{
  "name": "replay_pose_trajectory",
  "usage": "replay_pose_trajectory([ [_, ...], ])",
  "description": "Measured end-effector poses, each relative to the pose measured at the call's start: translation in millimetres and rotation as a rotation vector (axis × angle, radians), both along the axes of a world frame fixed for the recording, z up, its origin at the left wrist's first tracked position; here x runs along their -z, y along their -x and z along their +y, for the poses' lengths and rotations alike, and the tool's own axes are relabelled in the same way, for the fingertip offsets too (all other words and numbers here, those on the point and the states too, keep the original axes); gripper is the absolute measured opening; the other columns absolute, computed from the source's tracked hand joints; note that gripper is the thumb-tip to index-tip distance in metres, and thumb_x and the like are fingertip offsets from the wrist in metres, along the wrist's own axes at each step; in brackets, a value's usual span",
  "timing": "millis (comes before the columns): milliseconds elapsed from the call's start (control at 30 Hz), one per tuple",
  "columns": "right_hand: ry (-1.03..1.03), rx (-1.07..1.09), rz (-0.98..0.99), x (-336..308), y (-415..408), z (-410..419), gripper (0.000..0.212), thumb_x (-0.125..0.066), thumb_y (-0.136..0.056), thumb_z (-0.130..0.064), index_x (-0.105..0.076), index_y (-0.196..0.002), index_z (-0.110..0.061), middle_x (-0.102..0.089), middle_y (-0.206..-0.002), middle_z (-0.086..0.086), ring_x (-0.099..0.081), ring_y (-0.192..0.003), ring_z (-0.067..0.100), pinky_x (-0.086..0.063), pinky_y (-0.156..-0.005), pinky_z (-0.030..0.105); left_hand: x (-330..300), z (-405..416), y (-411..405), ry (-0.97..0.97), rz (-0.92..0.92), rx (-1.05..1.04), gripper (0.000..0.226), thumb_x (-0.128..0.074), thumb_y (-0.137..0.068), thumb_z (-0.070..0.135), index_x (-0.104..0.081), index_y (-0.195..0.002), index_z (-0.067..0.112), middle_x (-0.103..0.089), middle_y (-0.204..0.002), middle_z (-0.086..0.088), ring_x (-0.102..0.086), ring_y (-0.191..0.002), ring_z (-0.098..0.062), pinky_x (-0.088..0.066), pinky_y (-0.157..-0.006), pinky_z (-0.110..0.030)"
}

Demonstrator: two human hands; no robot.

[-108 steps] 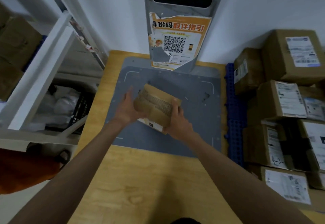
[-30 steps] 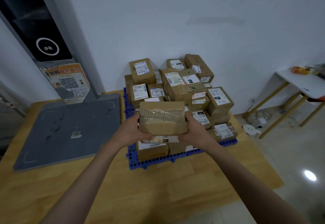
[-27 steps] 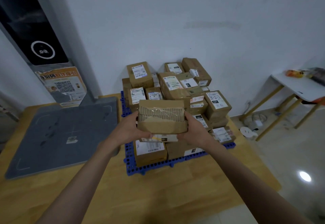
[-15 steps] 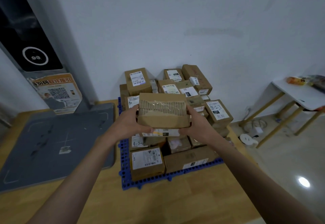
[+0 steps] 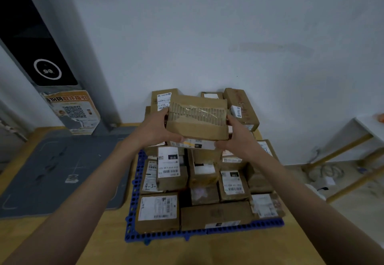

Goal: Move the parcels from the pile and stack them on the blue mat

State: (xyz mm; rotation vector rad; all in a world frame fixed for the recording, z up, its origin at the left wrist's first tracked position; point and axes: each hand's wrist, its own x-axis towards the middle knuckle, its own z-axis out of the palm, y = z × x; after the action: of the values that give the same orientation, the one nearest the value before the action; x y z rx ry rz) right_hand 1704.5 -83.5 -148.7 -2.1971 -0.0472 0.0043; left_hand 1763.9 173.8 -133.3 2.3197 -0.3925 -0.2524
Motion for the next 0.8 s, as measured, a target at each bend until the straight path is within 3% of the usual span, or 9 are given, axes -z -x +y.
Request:
replay_pose_trajectory([
  [67,-0.016,0.002,0.012,-4,-19,-12,0.087,-0.081,-0.075,-0.016,-0.031,-0.146,-0.025,-0.051,-0.131,-0.008,-0.058,-0.112,0.018,-0.054,-0.082,0.027,-7,-12,-17,-0.045,-0.002,-0.017,0.102,-0.088,-0.061,0.04,-0.036,-0.146,0.02,-0.054,-0.135,0.005,-0.053,-0.121,-0.019,-0.049,-0.094,-0.03],
  [100,-0.041,-0.004,0.026,-7,-28,-17,0.091,-0.081,-0.074,-0.017,-0.029,-0.148,-0.024,-0.049,-0.136,-0.007,-0.057,-0.116,0.019,-0.055,-0.088,0.033,-11,-18,-25,-0.046,-0.003,-0.025,0.103,-0.089,-0.061,0.038,-0.034,-0.148,0.021,-0.053,-0.137,0.003,-0.052,-0.123,-0.02,-0.048,-0.095,-0.032],
  [233,-0.334,-0.015,0.072,-17,-63,-34,0.101,-0.085,-0.07,-0.022,-0.024,-0.15,-0.029,-0.049,-0.137,-0.003,-0.056,-0.118,0.014,-0.056,-0.088,0.033,-22,-39,-59,0.036,-0.015,-0.044,0.084,-0.089,-0.061,0.016,-0.045,-0.132,0.028,-0.055,-0.107,0.022,-0.058,-0.1,-0.006,-0.043,-0.065,-0.005],
  [300,-0.404,0.028,0.103,-19,-84,-41,0.087,-0.08,-0.077,-0.026,-0.028,-0.148,-0.029,-0.049,-0.138,0.002,-0.055,-0.122,0.02,-0.053,-0.095,0.042,-26,-47,-76,0.045,0.0,-0.055,0.09,-0.089,-0.061,0.013,-0.043,-0.137,0.025,-0.053,-0.103,0.024,-0.055,-0.092,0.001,-0.042,-0.064,-0.007],
  [400,-0.496,0.089,0.13,-19,-113,-51,0.042,-0.061,-0.089,-0.02,-0.046,-0.125,-0.035,-0.059,-0.118,0.001,-0.061,-0.112,0.029,-0.05,-0.094,0.058,-31,-56,-103,0.054,0.026,-0.046,0.098,-0.088,-0.06,0.009,-0.038,-0.144,0.022,-0.055,-0.119,0.009,-0.056,-0.107,-0.013,-0.045,-0.073,-0.018],
  [500,-0.559,0.097,0.135,-16,-142,-60,0.074,-0.051,-0.09,0.002,-0.021,-0.15,-0.031,-0.064,-0.107,0.003,-0.065,-0.095,0.02,-0.054,-0.085,0.047,-33,-59,-127,0.108,0.04,-0.036,0.103,-0.088,-0.061,0.004,-0.033,-0.146,0.024,-0.052,-0.129,0.003,-0.057,-0.111,-0.016,-0.052,-0.074,-0.02],
  [567,-0.541,0.049,0.12,-13,-159,-64,0.078,-0.047,-0.089,0.013,-0.019,-0.151,-0.024,-0.067,-0.101,0.009,-0.067,-0.085,0.019,-0.056,-0.076,0.043,-34,-60,-145,0.131,0.038,-0.041,0.104,-0.088,-0.062,0.003,-0.032,-0.146,0.026,-0.051,-0.13,0.001,-0.058,-0.111,-0.016,-0.054,-0.078,-0.024],
  [700,-0.402,0.139,0.009,-5,-197,-68,0.069,-0.067,-0.076,0.014,-0.037,-0.127,-0.021,-0.045,-0.133,0.015,-0.058,-0.108,0.028,-0.056,-0.065,0.029,-27,-62,-174,0.153,-0.034,-0.057,0.097,-0.088,-0.062,0.005,-0.038,-0.144,0.026,-0.054,-0.129,0.001,-0.055,-0.116,-0.018,-0.052,-0.091,-0.033],
  [800,-0.444,0.12,0.018,5,-216,-71,0.065,-0.07,-0.073,0.014,-0.035,-0.111,-0.026,-0.048,-0.129,0.011,-0.059,-0.101,0.019,-0.058,-0.075,0.036,-12,-67,-190,0.203,-0.142,-0.132,0.09,-0.088,-0.064,0.01,-0.046,-0.142,0.027,-0.052,-0.128,-0.005,-0.054,-0.114,-0.02,-0.049,-0.096,-0.034],
])
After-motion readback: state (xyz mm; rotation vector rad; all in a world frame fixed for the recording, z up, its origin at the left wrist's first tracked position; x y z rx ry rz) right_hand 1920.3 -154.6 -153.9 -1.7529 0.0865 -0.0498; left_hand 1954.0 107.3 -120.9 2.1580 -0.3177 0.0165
